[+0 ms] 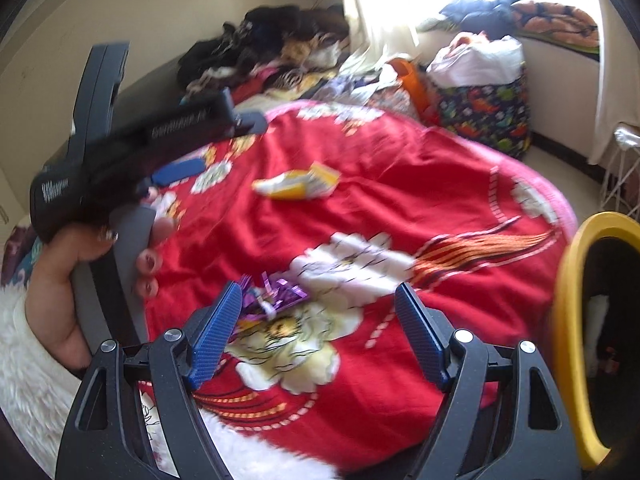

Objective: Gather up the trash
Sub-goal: 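Move both tools back toward the last wrappers on the bedspread, then grasp the purple foil wrapper with the right tool while the left tool grasps the yellow-white wrapper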

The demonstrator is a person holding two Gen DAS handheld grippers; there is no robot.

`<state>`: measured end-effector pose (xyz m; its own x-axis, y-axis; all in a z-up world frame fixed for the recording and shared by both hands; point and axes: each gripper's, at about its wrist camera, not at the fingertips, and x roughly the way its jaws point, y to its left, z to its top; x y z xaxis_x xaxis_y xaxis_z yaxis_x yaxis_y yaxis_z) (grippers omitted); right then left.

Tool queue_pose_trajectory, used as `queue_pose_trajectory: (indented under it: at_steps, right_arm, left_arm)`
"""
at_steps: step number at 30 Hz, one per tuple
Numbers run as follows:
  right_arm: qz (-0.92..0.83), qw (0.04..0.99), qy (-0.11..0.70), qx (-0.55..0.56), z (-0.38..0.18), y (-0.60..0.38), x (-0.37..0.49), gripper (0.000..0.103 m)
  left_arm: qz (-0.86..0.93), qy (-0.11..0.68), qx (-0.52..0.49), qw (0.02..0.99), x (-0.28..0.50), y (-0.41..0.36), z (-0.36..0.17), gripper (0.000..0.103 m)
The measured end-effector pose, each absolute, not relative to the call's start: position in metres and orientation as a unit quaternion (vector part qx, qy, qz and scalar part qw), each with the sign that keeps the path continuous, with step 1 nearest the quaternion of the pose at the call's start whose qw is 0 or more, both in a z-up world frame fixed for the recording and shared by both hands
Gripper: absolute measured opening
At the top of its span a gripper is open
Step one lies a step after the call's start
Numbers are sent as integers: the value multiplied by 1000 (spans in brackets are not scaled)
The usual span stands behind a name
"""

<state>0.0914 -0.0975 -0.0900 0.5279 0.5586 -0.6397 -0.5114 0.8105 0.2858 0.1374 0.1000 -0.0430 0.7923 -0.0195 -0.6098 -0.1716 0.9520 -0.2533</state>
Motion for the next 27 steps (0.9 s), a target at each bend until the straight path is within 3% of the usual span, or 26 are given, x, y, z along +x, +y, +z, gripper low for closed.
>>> queue_pose_trajectory:
  at_steps: [9,15,20,24,27]
  right_arm:
    - [344,839,421,10,-117,-50,102,76]
    - [348,815,463,19,-143,-32,114,76]
    - [352,809,471,25,-150,-25,120,76]
    - [355,806,473,17,-152,-18,122,66]
    - [360,804,473,18,-153,-16,123,52]
  left_arm:
    - [59,352,-202,912,159,147,-75,90]
    - [46,388,-229,892,182,162,-97,70]
    - [34,414,-242,877,196,162,-116,61]
    - [33,417,-256,871,204,164,-125,52]
    - [34,412,-268,870,207,168,-126,41]
